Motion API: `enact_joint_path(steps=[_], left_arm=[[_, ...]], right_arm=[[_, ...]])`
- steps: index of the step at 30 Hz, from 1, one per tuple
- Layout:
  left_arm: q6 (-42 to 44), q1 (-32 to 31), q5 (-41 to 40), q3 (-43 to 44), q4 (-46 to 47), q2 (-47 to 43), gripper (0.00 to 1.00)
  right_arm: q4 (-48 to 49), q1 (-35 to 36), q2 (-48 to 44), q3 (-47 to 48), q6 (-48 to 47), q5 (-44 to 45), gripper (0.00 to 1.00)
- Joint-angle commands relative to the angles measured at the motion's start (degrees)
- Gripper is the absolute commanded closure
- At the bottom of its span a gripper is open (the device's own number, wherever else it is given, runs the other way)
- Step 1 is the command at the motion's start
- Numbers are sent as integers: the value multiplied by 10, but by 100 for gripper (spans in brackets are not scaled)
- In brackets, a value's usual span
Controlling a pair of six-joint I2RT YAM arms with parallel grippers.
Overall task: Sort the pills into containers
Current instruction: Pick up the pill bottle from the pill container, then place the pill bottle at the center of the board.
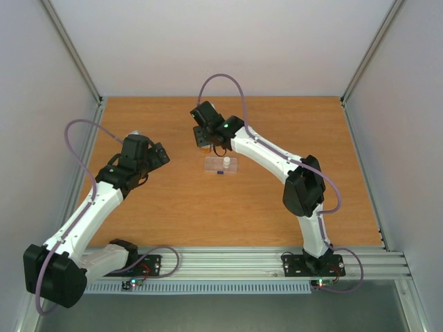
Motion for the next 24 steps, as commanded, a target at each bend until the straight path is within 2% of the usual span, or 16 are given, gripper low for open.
enact_joint_path(steps=[1,8,15,24], left_arm=[[6,-1,-3,25,26,6,1],[4,-1,7,18,28,4,1],[0,-1,9,10,28,2,1],[-6,-1,7,2,22,-6,0]], right_arm=[[-31,-15,1,45,-24,47,67],[-18,-89,-51,-10,-34,58,66],[18,-166,-103,-110,-41,51,65],[32,-198,-108,-177,-43,36,64]])
